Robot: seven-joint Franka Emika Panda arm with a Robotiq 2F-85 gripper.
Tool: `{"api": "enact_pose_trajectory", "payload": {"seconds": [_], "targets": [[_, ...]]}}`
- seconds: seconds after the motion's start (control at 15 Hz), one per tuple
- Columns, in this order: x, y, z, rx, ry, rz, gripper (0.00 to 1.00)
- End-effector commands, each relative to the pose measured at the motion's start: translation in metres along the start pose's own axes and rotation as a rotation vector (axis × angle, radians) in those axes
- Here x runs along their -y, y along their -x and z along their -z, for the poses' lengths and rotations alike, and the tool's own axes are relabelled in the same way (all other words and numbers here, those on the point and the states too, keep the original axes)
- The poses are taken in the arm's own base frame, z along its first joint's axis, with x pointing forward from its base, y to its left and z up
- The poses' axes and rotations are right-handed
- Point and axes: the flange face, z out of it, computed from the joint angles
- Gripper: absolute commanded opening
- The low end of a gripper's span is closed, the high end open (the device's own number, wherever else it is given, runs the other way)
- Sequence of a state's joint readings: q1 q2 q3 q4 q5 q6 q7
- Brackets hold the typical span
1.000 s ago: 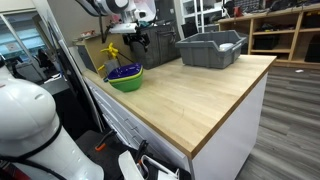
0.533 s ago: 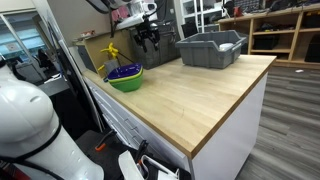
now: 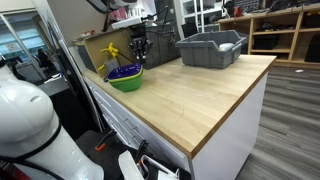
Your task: Move the blue bowl forward, then put it in the yellow bowl, then move the bowls to the left
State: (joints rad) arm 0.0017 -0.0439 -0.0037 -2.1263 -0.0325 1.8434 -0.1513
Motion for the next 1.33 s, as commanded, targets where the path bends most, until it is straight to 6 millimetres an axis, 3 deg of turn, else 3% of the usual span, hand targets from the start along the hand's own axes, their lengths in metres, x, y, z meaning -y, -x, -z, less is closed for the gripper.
{"api": "enact_pose_trajectory", "payload": {"seconds": [0.0,0.33,0.53,1.27], "targets": [[0.032,0.007,-0.02,0.053,-0.027,0.101,0.0],[0.074,0.021,-0.066,0.111,-0.045,0.256,0.0],[0.093,0.027,-0.082,0.123,-0.061,0.315,0.0],[0.119,0.02,-0.091,-0.14,-0.007,0.478,0.0]]}}
